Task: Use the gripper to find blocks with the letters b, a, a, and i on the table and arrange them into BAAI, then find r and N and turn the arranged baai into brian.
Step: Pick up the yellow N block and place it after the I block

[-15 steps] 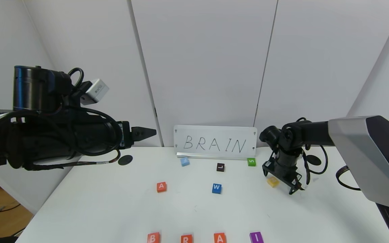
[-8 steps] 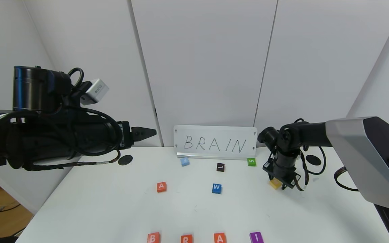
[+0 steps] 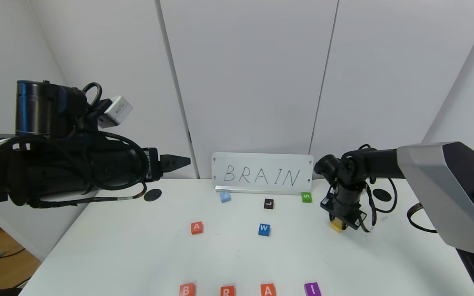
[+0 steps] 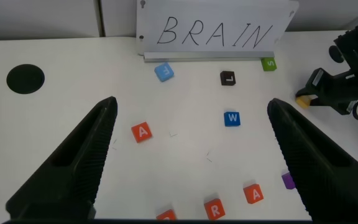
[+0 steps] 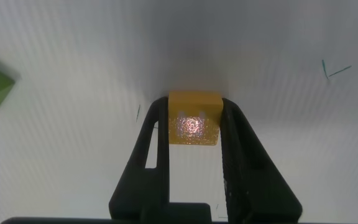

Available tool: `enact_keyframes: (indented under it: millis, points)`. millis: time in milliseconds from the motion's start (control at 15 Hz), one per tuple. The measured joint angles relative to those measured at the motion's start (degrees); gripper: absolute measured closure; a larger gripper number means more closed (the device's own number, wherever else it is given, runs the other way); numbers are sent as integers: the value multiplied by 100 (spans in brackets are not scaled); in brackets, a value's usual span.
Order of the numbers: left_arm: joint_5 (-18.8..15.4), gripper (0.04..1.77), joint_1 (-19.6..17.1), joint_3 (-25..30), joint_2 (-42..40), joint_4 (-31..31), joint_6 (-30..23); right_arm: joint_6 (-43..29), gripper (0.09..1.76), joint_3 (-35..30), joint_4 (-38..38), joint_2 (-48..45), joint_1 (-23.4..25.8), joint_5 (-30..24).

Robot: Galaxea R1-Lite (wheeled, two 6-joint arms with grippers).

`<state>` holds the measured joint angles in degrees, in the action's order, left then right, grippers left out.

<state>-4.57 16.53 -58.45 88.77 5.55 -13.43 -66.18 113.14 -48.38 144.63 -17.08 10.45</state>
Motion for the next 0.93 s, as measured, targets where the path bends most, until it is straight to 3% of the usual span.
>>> enact_keyframes:
  millis: [533,800,933]
  points:
    - [-2,9,0,0,9,-2,11,416,131,-243,-334,-625,-91,33]
    - [-7,9,0,0,9,-5,11,846,131,-870,-88,-1042,-168,41]
    - [-11,9,0,0,10,-2,11,1101,131,-1421,427,-1291,-229,30]
